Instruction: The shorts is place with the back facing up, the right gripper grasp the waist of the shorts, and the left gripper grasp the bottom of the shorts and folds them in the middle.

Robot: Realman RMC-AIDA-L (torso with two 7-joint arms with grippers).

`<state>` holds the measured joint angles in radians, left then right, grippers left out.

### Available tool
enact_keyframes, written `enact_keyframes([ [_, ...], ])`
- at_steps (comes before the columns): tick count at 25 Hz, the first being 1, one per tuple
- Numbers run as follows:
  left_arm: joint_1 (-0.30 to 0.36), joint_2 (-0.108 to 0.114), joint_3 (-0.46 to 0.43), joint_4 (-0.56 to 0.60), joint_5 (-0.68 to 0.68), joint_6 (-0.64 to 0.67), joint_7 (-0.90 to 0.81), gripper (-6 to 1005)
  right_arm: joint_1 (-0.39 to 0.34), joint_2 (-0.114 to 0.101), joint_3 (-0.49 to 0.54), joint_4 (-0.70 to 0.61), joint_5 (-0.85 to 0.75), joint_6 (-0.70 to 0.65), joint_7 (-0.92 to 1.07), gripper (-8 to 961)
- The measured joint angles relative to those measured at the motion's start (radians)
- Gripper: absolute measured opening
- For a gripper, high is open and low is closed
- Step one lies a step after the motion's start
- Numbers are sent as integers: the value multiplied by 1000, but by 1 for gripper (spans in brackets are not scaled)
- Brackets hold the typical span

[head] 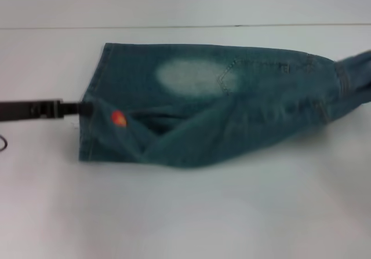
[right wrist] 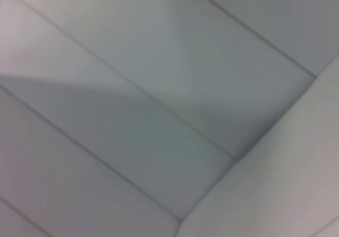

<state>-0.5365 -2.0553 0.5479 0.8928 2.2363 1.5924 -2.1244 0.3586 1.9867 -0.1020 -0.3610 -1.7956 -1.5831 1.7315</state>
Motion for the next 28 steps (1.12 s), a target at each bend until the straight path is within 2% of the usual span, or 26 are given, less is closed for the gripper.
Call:
enact_keyframes([
  [4, -9, 6, -14, -15, -47, -78, 7, 42, 9, 13, 1, 34, 101, 64, 0, 181],
  [8, -32, 4, -12, -52, -77, -205, 10, 40, 25, 45, 1, 62, 217, 139, -17, 184],
  [10, -53, 1, -10, -89, -83, -257, 18, 40, 38, 55, 1, 59, 232, 155, -25, 186],
  [16, -138, -20, -1, -190, -96, -402, 62, 39, 75, 65, -3, 66, 236, 230, -48, 190],
  [22, -199, -22, 8, -241, -93, -491, 68, 38, 95, 78, 3, 68, 262, 304, -89, 195],
  [28, -223, -23, 42, -284, -97, -607, 68, 37, 135, 86, 8, 72, 272, 387, -115, 199],
])
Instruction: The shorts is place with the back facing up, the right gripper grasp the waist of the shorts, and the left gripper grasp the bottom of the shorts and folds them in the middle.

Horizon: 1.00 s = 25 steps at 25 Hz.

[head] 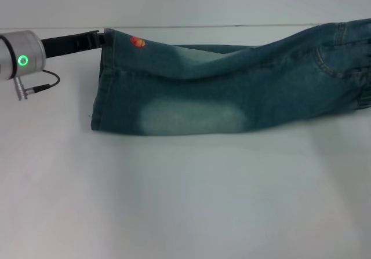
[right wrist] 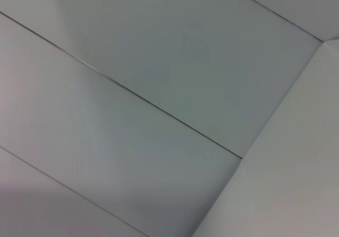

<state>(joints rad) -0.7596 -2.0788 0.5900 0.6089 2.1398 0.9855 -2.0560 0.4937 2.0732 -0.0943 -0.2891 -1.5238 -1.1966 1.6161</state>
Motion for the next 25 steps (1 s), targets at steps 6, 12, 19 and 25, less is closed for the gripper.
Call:
enact_keyframes([
  [6, -15, -4, 4, -13, -1, -55, 2, 37, 38, 1, 0, 7, 16, 93, -30, 204],
  [12, -28, -22, 4, -18, -7, -114, 25, 41, 56, 10, -3, 20, 52, 142, -80, 208],
  [19, -28, -71, 3, -12, -45, -221, 119, 72, 66, 12, -11, 23, 53, 172, -127, 213],
  [25, -27, -80, 8, 5, -55, -235, 132, 281, 59, 11, -22, 13, 49, 157, -161, 268],
])
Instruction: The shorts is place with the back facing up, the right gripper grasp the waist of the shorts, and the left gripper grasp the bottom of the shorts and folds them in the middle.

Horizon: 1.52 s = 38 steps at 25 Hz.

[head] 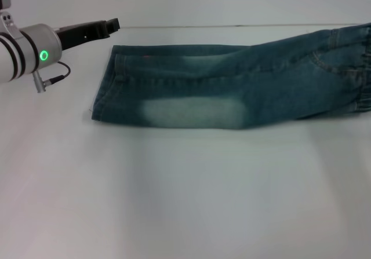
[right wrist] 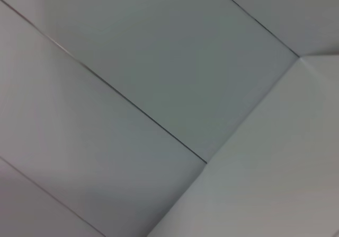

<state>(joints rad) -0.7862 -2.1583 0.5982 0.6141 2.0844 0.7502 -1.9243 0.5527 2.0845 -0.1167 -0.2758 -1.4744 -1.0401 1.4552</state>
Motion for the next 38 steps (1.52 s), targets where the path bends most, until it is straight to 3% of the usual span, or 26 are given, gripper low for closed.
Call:
enact_keyframes([
  [4, 13, 0, 9, 13, -19, 21, 19, 371, -25, -7, -1, -12, 0, -36, -64, 371],
  [8, 24, -1, 19, 13, -23, 39, 28, 462, -39, -31, -31, -28, -22, -21, -71, 499],
  [12, 32, -1, 22, 13, -23, 48, 28, 587, -46, -58, -90, -30, -46, 36, 31, 704],
  [17, 39, -2, 23, 13, -23, 57, 28, 765, -73, -71, -155, -32, -70, 32, 202, 894],
  [21, 45, -2, 24, 13, -23, 69, 29, 838, -122, -64, -158, -42, -70, -31, 257, 929],
  [28, 50, -2, 34, 12, -23, 85, 40, 834, -213, -58, -148, -72, -63, -150, 296, 946],
  [38, 53, -4, 58, 4, -23, 90, 42, 833, -239, -41, -157, -133, -105, -82, 280, 945],
])
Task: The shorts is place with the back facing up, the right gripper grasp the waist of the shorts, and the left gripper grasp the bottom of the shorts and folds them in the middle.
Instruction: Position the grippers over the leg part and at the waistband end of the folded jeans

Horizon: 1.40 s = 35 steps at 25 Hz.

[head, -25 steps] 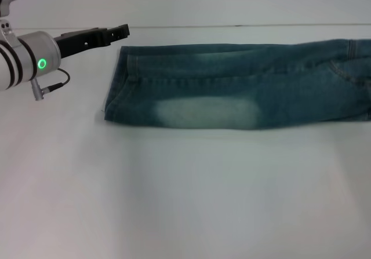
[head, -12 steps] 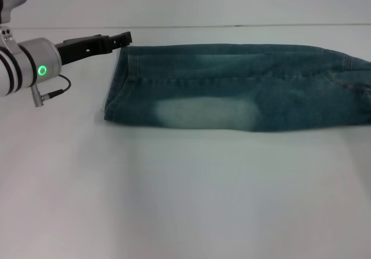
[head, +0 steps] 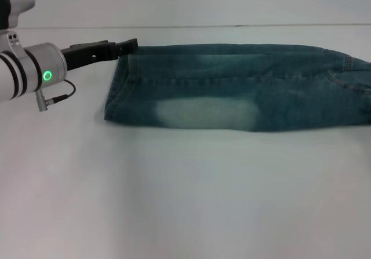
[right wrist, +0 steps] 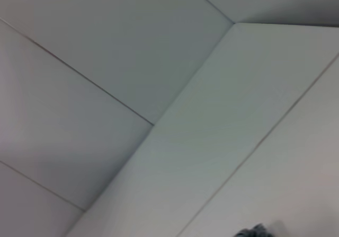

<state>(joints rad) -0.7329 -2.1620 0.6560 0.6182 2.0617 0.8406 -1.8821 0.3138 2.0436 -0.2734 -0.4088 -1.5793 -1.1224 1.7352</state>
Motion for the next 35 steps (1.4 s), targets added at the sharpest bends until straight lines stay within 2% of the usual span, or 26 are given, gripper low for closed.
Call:
enact_keyframes([
  [17, 6, -3, 25, -2, -1, 15, 0, 834, 107, 19, -89, 9, -44, 241, -54, 943],
  [28, 6, -3, 29, -2, -2, 25, 3, 830, 119, 26, -142, 8, -44, 275, -64, 941],
  [35, 12, -6, 28, -2, -27, 61, 50, 824, 116, 24, -188, -3, -44, 260, -95, 708],
])
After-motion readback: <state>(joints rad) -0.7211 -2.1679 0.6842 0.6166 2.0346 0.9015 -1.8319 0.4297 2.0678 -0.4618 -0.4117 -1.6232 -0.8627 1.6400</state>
